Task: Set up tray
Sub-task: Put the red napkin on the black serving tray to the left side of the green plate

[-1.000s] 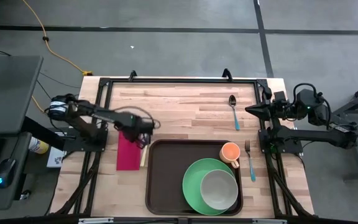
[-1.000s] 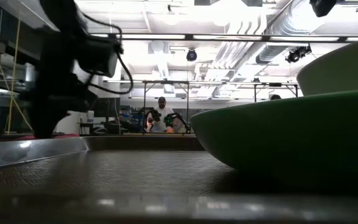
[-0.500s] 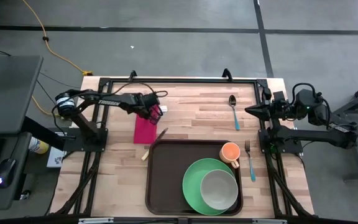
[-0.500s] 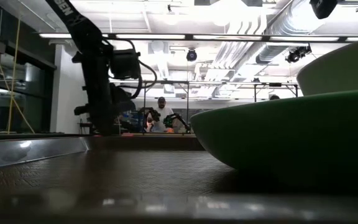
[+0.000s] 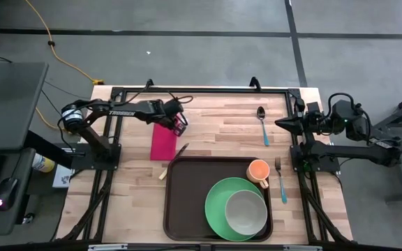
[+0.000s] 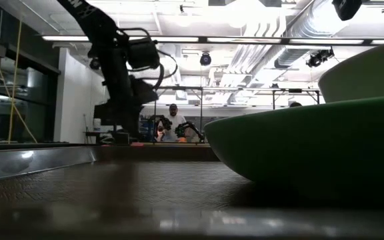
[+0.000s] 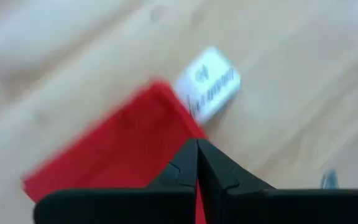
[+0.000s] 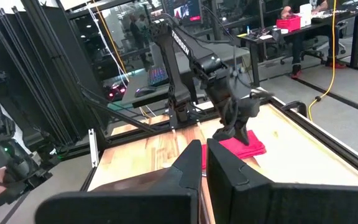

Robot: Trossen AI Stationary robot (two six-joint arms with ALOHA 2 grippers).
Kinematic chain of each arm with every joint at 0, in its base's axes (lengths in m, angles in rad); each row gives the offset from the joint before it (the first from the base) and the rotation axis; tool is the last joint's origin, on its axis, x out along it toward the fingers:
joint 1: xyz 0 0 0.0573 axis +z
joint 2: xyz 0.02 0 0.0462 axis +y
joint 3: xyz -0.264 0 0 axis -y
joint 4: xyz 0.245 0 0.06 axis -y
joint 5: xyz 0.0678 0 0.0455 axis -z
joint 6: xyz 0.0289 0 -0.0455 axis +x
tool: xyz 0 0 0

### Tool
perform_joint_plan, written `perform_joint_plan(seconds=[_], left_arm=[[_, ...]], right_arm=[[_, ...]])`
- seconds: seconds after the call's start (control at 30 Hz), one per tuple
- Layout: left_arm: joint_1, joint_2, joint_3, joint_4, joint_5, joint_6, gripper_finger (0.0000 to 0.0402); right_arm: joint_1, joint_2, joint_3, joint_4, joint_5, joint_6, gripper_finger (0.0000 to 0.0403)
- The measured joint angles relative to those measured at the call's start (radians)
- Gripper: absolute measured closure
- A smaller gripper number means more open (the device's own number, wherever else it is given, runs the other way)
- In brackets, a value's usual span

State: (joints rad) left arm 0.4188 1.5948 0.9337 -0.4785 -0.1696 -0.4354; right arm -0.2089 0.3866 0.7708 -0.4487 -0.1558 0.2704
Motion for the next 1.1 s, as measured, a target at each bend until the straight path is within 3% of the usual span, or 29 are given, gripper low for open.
perform_joint_plan(seconds=[0.13, 0.37, 0.8, 0.93, 1.1], left_arm=[[0.022, -0.003, 0.027, -0.063, -0.022, -0.016, 0.0351], [0.132, -0.075, 0.006, -0.105, 0.076, 0.006, 0.031], [0.3, -0.165, -0.018, -0.295, 0.186, 0.004, 0.0108], [0.339, -0.164, -0.018, -0.315, 0.214, 0.004, 0.0091], [0.391, -0.157, -0.062, -0.264, 0.297, 0.002, 0.01]], right_arm=[[0.0, 0.0, 0.0, 0.0, -0.004, 0.001, 0.0402], [0.0, 0.0, 0.0, -0.003, -0.015, 0.002, 0.0402], [0.0, 0.0, 0.0, -0.003, -0.015, -0.016, 0.0402], [0.0, 0.0, 0.0, -0.003, -0.011, -0.017, 0.0402], [0.0, 0.0, 0.0, -0.003, -0.011, -0.017, 0.0402]])
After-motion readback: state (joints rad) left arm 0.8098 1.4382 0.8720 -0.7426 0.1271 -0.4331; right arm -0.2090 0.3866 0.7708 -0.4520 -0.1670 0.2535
